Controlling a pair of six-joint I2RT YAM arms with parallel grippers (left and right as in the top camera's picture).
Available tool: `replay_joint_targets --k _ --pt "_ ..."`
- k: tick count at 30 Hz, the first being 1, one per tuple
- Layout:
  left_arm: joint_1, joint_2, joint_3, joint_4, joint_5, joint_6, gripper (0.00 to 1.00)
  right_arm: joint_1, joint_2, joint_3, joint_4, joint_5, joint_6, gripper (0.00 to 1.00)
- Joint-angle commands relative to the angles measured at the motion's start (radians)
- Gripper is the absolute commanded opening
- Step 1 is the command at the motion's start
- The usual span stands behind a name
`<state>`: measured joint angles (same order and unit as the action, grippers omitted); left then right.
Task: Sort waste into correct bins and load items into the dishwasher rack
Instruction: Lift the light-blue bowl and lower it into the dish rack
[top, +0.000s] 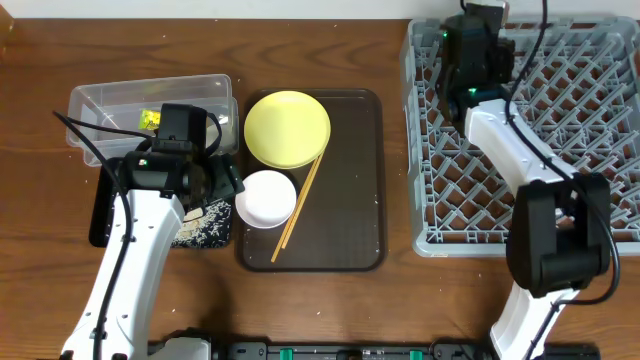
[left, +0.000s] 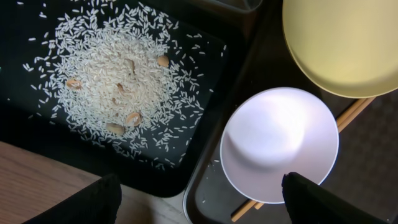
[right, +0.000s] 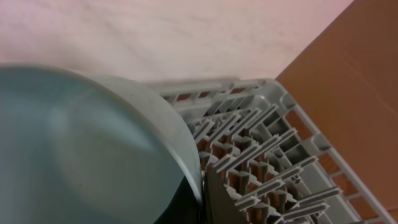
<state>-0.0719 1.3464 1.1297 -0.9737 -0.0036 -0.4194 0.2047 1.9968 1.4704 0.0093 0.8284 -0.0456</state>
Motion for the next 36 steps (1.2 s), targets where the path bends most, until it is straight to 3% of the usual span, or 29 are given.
replay_joint_targets --k 1,15,19,23,25,36 --pt "0.003 0.006 -0.007 -0.005 -0.006 -0.005 0.85 0.006 0.017 0.003 0.022 0.028 -0.005 0.01" --pt "0.003 0.006 -0.007 -0.005 0.022 -0.005 0.85 0.011 0.052 0.003 0.051 0.006 -0.019 0.01" --pt "0.003 0.006 -0.007 -0.006 0.022 -0.005 0.85 0.018 0.053 0.003 0.137 0.006 -0.174 0.01" --pt "0.003 0.006 -0.007 -0.006 0.021 -0.005 0.85 0.03 0.084 0.003 0.247 0.016 -0.476 0.01" --pt "0.003 0.006 -0.007 -0.005 0.021 -0.005 0.85 0.042 0.103 0.003 0.274 0.037 -0.557 0.01" --pt "0.003 0.006 -0.007 -0.005 0.021 -0.005 0.85 0.08 0.16 0.003 0.269 0.07 -0.56 0.01"
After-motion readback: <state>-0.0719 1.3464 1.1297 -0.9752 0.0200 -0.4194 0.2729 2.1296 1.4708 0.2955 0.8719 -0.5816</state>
